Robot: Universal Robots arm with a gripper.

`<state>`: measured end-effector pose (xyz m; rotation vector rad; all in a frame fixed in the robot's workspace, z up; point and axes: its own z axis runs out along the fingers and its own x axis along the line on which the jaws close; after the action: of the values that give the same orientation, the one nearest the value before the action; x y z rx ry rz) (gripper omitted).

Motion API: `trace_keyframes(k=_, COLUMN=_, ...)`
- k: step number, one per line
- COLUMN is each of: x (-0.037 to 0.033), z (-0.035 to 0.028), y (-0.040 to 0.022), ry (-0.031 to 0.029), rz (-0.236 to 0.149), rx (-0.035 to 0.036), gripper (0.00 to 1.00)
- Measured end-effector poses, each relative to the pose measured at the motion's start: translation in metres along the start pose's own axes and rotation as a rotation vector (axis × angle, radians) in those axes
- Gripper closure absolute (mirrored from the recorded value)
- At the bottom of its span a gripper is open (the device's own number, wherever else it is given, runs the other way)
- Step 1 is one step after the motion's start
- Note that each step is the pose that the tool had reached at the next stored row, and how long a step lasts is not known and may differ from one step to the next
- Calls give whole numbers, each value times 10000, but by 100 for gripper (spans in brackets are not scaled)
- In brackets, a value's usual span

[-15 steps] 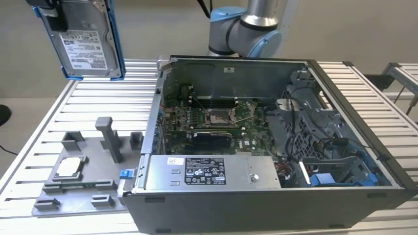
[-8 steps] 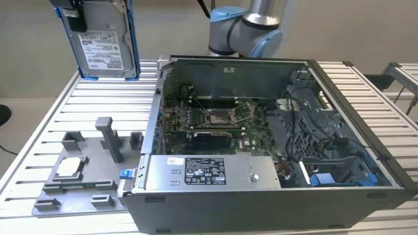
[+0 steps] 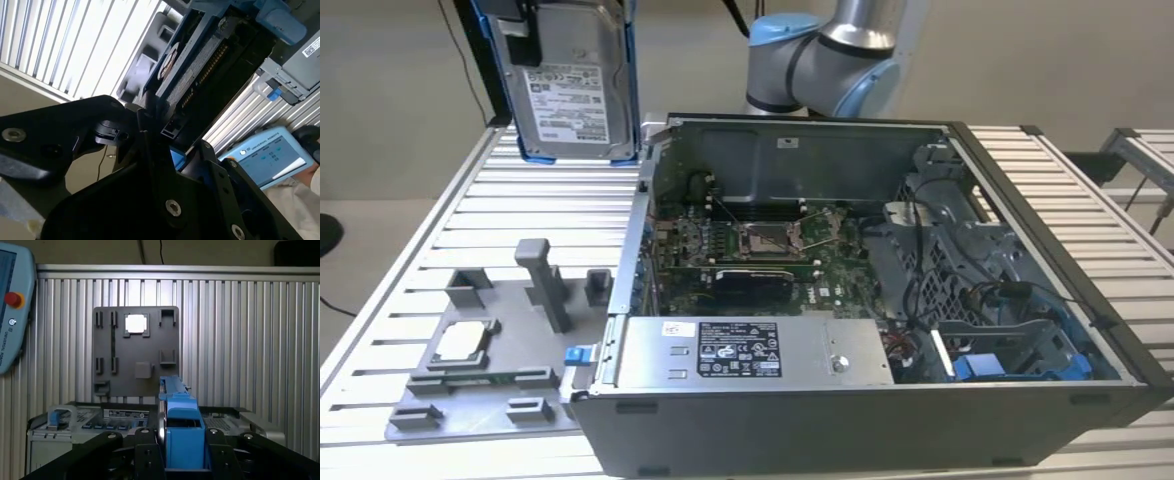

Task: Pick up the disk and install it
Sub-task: 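Pick up the disk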

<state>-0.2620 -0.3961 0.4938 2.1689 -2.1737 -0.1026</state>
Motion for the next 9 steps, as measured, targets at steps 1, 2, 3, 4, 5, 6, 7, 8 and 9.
trace_keyframes(k=1, x=2, z=-4, y=-46, ry=0, rz=0, rx=-13, gripper=100)
trace_keyframes(k=2, x=4, z=-9, y=-91, ry=1, rz=0, rx=-25, gripper=100)
trace_keyframes(k=3, x=6, z=-13, y=-136, ry=1, rz=-1, rx=-36, gripper=100)
trace_keyframes(k=4, x=9, z=-17, y=-179, ry=1, rz=0, rx=-45, gripper=100)
trace_keyframes(k=5, x=14, z=-22, y=-225, ry=1, rz=0, rx=-52, gripper=100)
trace_keyframes(k=6, x=20, z=-26, y=-267, ry=1, rz=-1, rx=-56, gripper=100)
trace_keyframes(k=7, x=28, z=-29, y=-306, ry=0, rz=-1, rx=-56, gripper=100)
trace_keyframes(k=8, x=51, z=-37, y=-383, ry=1, rz=0, rx=-58, gripper=100)
trace_keyframes(k=9, x=64, z=-40, y=-421, ry=0, rz=0, rx=-58, gripper=100)
